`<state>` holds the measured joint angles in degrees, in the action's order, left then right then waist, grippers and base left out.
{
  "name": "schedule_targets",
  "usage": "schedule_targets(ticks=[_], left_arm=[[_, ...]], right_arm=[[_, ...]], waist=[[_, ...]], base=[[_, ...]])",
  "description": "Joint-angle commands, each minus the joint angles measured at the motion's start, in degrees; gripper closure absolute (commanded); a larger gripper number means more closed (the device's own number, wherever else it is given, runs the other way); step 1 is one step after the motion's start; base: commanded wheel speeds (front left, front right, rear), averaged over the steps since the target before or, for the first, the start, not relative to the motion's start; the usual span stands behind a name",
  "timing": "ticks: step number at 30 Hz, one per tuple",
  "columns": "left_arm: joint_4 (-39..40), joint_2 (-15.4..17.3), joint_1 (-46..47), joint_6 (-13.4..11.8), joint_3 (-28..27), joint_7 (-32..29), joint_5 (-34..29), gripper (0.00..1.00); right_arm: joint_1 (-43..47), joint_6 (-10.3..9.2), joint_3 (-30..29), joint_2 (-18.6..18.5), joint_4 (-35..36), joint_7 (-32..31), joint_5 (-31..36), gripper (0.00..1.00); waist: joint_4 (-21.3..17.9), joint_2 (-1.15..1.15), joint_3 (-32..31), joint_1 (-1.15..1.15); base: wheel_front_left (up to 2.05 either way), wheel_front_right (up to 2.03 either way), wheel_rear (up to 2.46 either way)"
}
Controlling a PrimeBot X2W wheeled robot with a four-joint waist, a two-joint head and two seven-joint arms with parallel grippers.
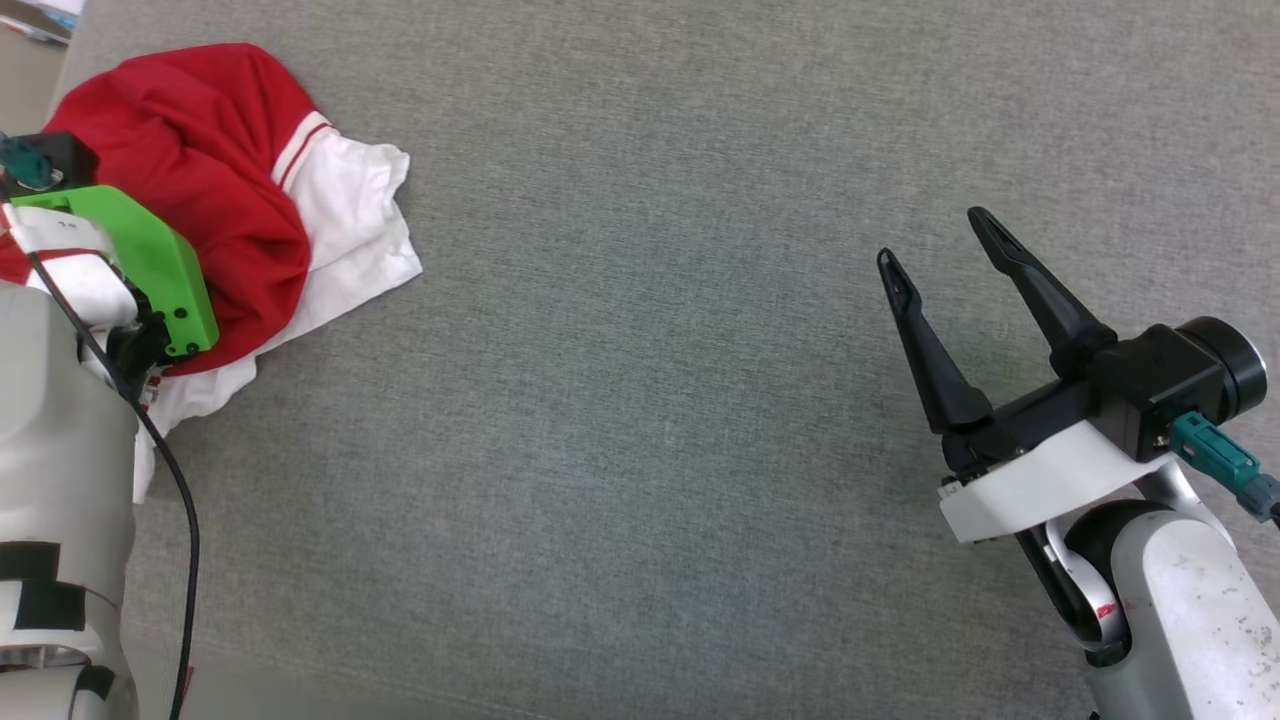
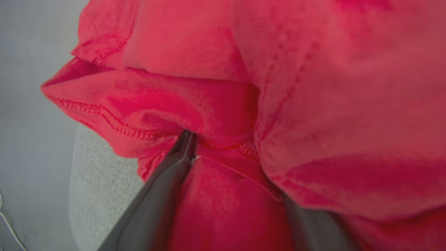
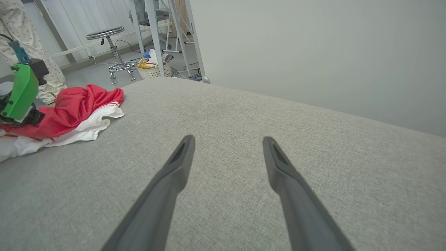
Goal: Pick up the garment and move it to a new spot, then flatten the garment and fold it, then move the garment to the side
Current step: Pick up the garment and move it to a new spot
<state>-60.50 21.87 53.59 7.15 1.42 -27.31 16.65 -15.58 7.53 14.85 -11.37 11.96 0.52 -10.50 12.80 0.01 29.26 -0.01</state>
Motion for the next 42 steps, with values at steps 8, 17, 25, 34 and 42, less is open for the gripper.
schedule_targets(ticks=[8,17,25,34,42], left_arm=[[-3.1,-1.8,-2.4,-0.6,2.6,6.8,-1.0,1.00],[1.1,-0.7,-0.4,-5.3,3.7,25.2,-3.6,1.00],[6.7,-2.9,1.1,-6.7,5.6,37.3,-5.0,1.00],[14.3,-9.0,-2.5,-3.8,10.6,37.9,-5.4,1.00],[21.7,-16.3,-11.6,-0.7,19.7,35.1,-4.9,1.00]], right_arm=[[0.0,-0.04,-0.8,0.3,-1.8,0.8,-1.2,0.00],[3.4,-0.04,-3.2,2.9,-3.8,2.4,-1.5,0.00],[6.8,-0.04,-6.3,5.5,-5.1,3.4,-1.4,0.00],[10.0,-0.04,-8.7,7.1,-4.9,3.1,-0.5,0.00],[11.7,-0.04,-11.0,7.9,-3.7,2.7,-0.2,0.00]], waist=[[0.7,-0.01,-4.1,0.01],[2.1,-0.01,-13.2,0.01],[0.2,-0.01,-19.8,0.01],[-6.7,-0.01,-23.6,0.01],[-14.4,-0.01,-22.3,0.01]], base=[[0.00,0.00,0.00],[0.00,0.00,0.00],[0.00,0.00,0.00],[0.00,0.00,0.00],[0.00,0.00,0.00]])
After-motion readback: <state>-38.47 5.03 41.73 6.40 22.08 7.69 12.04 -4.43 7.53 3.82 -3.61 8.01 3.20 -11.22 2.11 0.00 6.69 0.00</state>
